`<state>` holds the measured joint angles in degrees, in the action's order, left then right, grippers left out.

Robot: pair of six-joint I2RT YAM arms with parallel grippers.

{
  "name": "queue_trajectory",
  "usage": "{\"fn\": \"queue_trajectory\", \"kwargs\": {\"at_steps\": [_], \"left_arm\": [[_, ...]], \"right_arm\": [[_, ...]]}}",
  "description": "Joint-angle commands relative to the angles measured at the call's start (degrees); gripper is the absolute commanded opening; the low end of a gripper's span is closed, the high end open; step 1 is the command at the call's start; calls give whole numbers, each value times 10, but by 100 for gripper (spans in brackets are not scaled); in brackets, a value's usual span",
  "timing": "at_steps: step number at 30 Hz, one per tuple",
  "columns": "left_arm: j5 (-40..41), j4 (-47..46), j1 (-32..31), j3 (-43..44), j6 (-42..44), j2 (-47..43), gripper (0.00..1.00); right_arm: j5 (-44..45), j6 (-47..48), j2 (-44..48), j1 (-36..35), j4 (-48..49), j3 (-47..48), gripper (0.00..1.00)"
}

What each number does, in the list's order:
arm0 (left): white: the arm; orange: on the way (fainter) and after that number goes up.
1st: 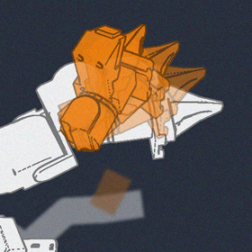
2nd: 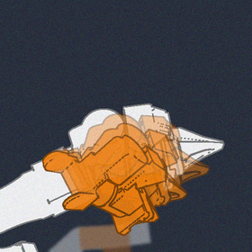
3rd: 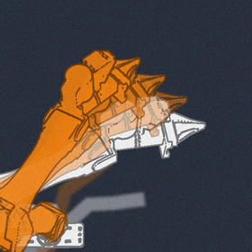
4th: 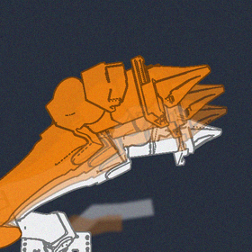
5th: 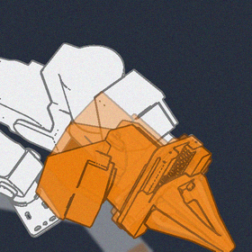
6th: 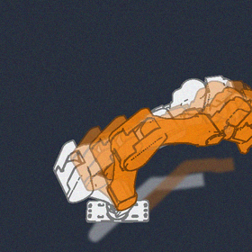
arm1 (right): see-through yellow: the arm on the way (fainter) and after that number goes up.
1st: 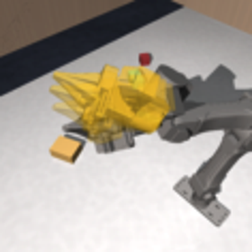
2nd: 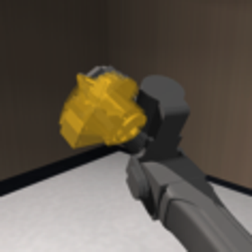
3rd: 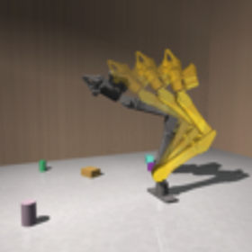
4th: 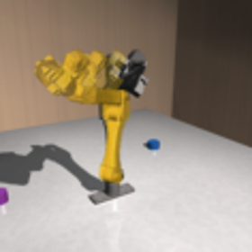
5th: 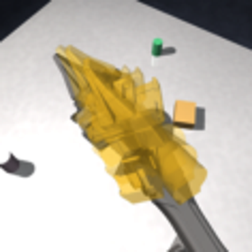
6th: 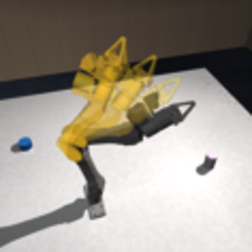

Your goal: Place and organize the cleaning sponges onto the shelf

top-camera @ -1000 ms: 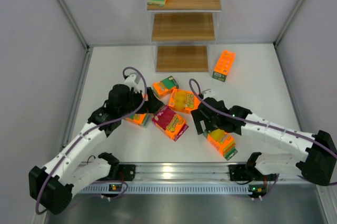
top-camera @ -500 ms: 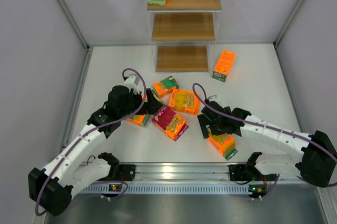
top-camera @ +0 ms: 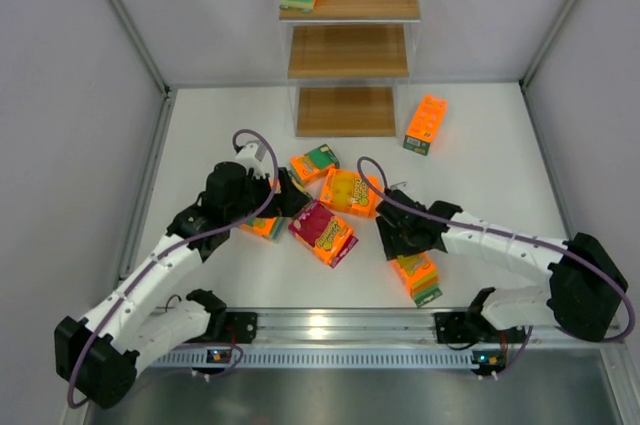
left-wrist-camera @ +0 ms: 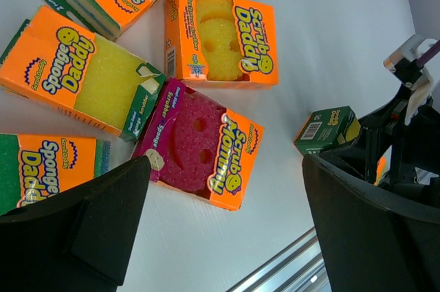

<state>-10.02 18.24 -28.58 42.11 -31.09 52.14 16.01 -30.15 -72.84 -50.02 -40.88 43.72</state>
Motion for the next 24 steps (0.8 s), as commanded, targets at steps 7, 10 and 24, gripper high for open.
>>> {"fn": "queue_trajectory", "kwargs": {"at_steps": [7,10,24], "left_arm": [[-8,-11,-3,23,7,34,98],[-8,-11,-3,22,10,38,98],[4,-10,-3,11,18,-9,98]], "right_arm": [[27,-97,23,129,34,79,54],[37,-100,0,162,78,99,58],[35,-97,-35,149,91,94,99]]}}
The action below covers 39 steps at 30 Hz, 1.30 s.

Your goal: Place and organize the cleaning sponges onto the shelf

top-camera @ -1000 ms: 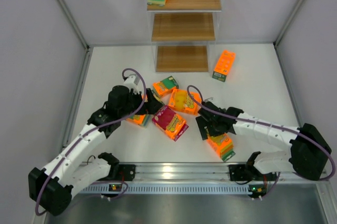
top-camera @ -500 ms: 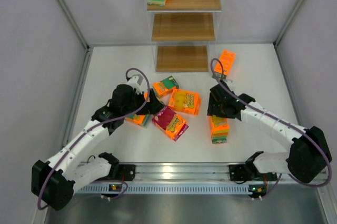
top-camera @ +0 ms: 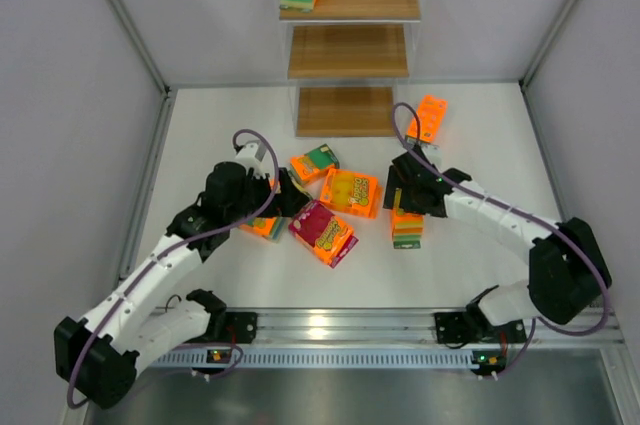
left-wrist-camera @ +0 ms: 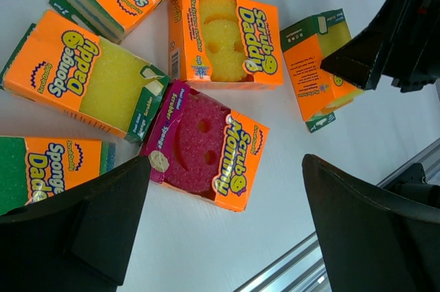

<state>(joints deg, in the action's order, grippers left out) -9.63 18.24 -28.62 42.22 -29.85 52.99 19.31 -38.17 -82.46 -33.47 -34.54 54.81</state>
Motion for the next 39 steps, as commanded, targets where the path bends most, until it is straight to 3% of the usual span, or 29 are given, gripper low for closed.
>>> {"fn": "queue_trajectory", "kwargs": {"at_steps": [1,8,18,21,22,25,28,31,34,39], "left_arm": [[2,-10,-3,9,5,-18,98],[2,-10,-2,1,8,-18,98],[39,-10,-2,16,33,-42,98],[37,-10,-3,12,33,-41,98],[37,-10,-3,11,33,-40,98],[49,-9,-3,13,36,-46,98],[89,0,-3,17,33,-56,98],[140,7,-1,24,30,-62,98],[171,8,-1,28,26,-61,98],[193,8,0,37,37,-40,98]], "right_arm": [[3,-23,72,-24,32,-35,99],[27,-23,76,-79,97,-100,99],[93,0,37,-79,151,-108,99],[84,-3,27,-79,214,-123,87],[80,-16,23,-79,227,-124,74],[88,-32,28,-82,203,-103,53],[93,2,113,-106,197,-74,50],[79,75,177,-106,184,-3,50],[64,184,164,-106,203,104,48],[75,329,4,-106,194,404,48]]}}
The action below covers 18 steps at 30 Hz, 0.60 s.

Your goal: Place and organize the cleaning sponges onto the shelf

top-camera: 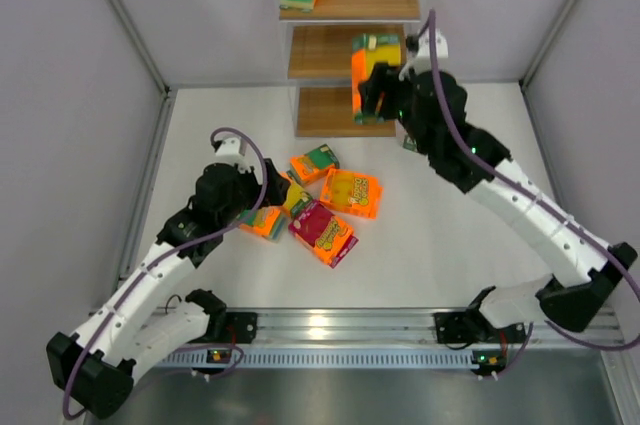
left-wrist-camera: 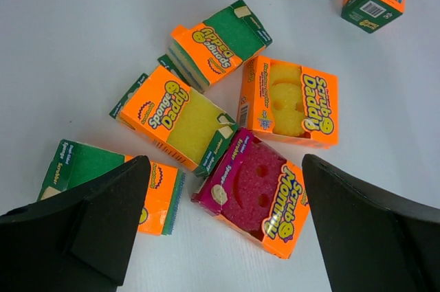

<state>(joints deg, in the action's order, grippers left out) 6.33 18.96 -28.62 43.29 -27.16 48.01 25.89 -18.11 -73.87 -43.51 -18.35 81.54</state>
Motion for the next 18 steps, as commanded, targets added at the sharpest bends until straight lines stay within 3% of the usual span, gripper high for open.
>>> {"fn": "queue_trajectory", "kwargs": {"at_steps": [1,5,8,18], "left_arm": [[33,2,0,28,11,14,98],[41,1,1,36,12,23,98],[52,1,1,36,18,12,98],[73,1,5,45,37,2,98]], "right_arm": [[7,140,-136,-4,35,184,46],[7,170,-265,29,32,433,45],[-15,164,-339,62,38,542,47],[-58,172,-417,97,178,617,49]]}}
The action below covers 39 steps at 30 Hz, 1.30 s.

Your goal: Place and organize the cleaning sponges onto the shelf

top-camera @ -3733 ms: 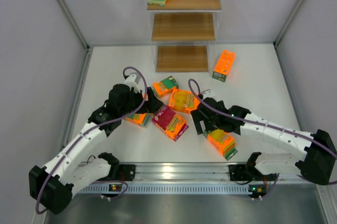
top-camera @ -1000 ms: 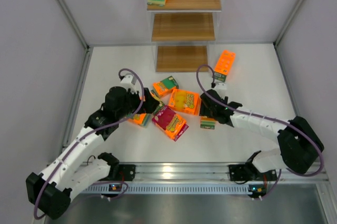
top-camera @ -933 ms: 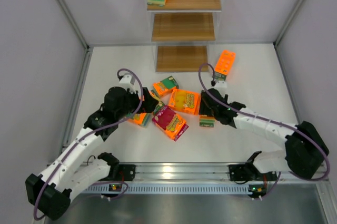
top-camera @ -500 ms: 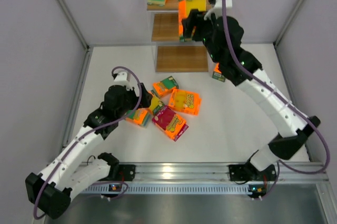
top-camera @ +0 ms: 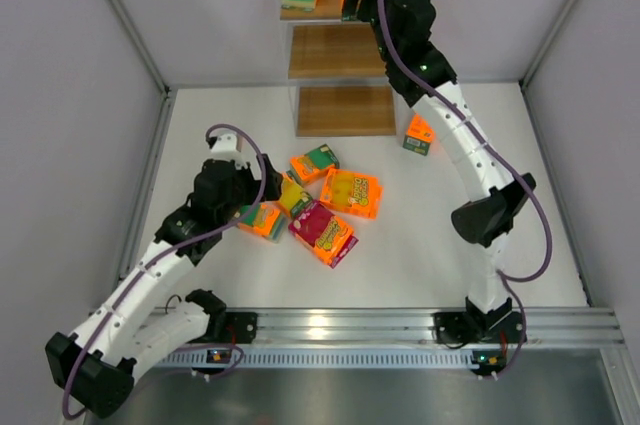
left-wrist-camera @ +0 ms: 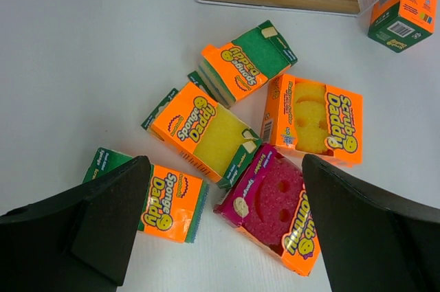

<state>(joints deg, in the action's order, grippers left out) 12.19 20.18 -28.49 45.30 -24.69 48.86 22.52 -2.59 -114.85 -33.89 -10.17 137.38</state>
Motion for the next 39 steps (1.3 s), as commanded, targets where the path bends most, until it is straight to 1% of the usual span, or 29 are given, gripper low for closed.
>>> {"fn": "queue_trajectory", "kwargs": {"at_steps": [1,3,9,16,19,20,24,28,33,34,39], "left_arm": [[14,-11,3,26,11,-4,98],[9,-12,3,25,9,2,98],[11,-13,4,23,5,21,98],[15,-17,5,23,12,25,98],[27,-17,5,20,13,21,98],[28,-17,5,20,13,20,98],[28,-17,7,23,13,24,98],[28,-23,6,24,11,33,98],[16,-27,7,17,5,32,98],[16,-29,7,15,4,31,98],[16,-34,7,11,1,26,98]], "right_arm": [[-26,16,-15,1,96,65,49],[-31,12,-18,1,127,65,49],[-28,15,-33,0,143,66,49],[-20,21,-71,1,154,73,53],[-6,21,-77,1,149,75,54],[-4,39,-78,1,146,75,54],[0,37,-73,1,136,79,54],[-1,32,-50,-1,124,87,54],[-3,52,-33,-10,104,86,54],[-2,57,-33,-11,86,86,54],[9,58,-40,-14,71,85,55]]}}
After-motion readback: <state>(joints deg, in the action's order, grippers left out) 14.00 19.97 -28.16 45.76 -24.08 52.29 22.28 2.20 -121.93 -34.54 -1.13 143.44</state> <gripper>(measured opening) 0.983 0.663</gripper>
